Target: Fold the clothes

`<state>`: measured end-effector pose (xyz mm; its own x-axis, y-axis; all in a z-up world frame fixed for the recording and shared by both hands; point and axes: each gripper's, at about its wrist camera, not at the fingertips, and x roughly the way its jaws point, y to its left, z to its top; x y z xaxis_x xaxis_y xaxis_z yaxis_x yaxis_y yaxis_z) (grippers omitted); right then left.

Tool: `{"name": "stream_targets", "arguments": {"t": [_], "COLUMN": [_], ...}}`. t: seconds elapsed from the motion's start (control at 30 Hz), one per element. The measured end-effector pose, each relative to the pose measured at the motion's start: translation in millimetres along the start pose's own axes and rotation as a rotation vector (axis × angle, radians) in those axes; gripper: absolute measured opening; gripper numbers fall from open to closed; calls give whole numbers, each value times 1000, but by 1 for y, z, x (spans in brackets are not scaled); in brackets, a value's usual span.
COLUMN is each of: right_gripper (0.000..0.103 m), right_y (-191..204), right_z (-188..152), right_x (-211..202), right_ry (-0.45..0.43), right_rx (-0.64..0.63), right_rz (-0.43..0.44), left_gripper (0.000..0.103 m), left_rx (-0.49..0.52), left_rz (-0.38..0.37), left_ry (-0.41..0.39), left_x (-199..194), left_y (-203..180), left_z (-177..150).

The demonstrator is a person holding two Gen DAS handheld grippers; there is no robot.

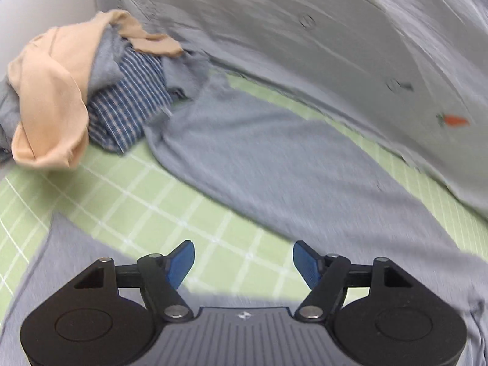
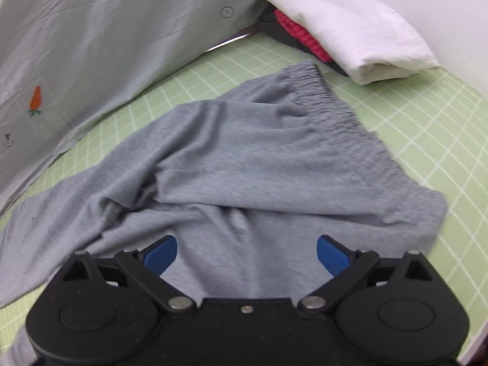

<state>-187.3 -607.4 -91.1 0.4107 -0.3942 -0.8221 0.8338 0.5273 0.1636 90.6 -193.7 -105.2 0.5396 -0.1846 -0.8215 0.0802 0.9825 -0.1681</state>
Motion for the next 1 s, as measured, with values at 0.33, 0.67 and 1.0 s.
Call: {"name": "stream_targets", "arguments": {"t": [0.33,0.67,1.0], "right_gripper": [94,68,22], "right_y": [-79,-113,-107], "right_z": [-2,4,-3], "right_x": [-4,10,23], "right_ry": [-113,-76,-70], "right_rx": [-395,-490,-553], "right_rz": [-147,49,70], "left_gripper": [72,72,67], "left_rx": [192,262,263], "left_rz": [-8,49,53], "left_ry": [178,110,98], "left_x": [-31,-46,-44], "left_y": [-84,-131,-167], "left_z": [-162,-198,-216]}}
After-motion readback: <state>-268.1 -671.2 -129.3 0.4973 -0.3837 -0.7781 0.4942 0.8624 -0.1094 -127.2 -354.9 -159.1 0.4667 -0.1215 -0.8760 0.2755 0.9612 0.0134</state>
